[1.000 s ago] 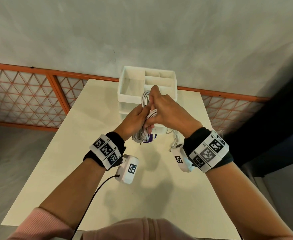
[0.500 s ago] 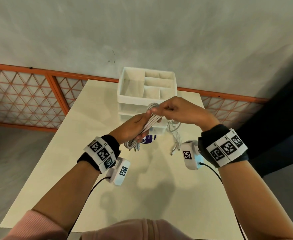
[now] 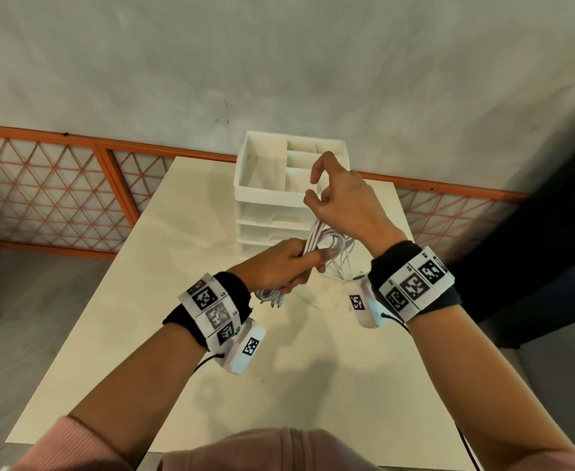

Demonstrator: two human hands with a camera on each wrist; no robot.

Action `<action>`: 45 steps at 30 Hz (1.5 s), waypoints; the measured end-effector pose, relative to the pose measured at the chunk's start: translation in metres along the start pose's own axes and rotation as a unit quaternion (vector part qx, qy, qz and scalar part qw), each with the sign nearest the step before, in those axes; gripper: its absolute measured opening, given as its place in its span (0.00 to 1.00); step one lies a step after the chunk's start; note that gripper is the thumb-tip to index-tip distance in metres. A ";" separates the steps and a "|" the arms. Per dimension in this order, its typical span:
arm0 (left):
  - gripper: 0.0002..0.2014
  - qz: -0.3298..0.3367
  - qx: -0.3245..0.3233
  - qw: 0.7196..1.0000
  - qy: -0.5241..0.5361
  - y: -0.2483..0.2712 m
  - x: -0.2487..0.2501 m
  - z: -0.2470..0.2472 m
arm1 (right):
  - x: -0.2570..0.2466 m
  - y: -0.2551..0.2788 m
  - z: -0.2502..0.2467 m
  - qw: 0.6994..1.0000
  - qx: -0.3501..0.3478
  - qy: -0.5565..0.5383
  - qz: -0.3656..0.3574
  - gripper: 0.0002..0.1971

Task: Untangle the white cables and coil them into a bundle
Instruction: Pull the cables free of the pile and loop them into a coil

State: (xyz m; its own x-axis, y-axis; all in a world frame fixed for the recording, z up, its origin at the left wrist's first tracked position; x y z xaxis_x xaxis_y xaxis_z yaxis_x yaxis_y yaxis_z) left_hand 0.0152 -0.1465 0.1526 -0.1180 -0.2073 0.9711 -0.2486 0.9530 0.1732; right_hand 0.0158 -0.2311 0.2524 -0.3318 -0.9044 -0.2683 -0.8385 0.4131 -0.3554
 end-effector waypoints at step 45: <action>0.15 0.119 0.179 0.956 0.198 0.001 0.000 -0.046 | 0.013 0.060 0.107 0.802 -0.178 -0.499 0.274 0.30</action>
State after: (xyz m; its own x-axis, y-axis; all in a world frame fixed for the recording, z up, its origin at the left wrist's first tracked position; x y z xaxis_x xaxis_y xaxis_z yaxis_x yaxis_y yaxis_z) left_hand 0.0596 -0.1358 0.1605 0.1429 0.1728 0.9745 -0.5823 0.8109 -0.0584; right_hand 0.0073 -0.2067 0.1321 -0.3302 0.0133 -0.9438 -0.8140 0.5021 0.2919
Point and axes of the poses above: each hand's wrist, its own y-axis away from the middle knuckle, its own z-axis out of the palm, x = y × z, the point moved 9 cm from there along -y, towards the middle knuckle, and after that the axes turned 11 degrees about y, right-handed, at the moved point
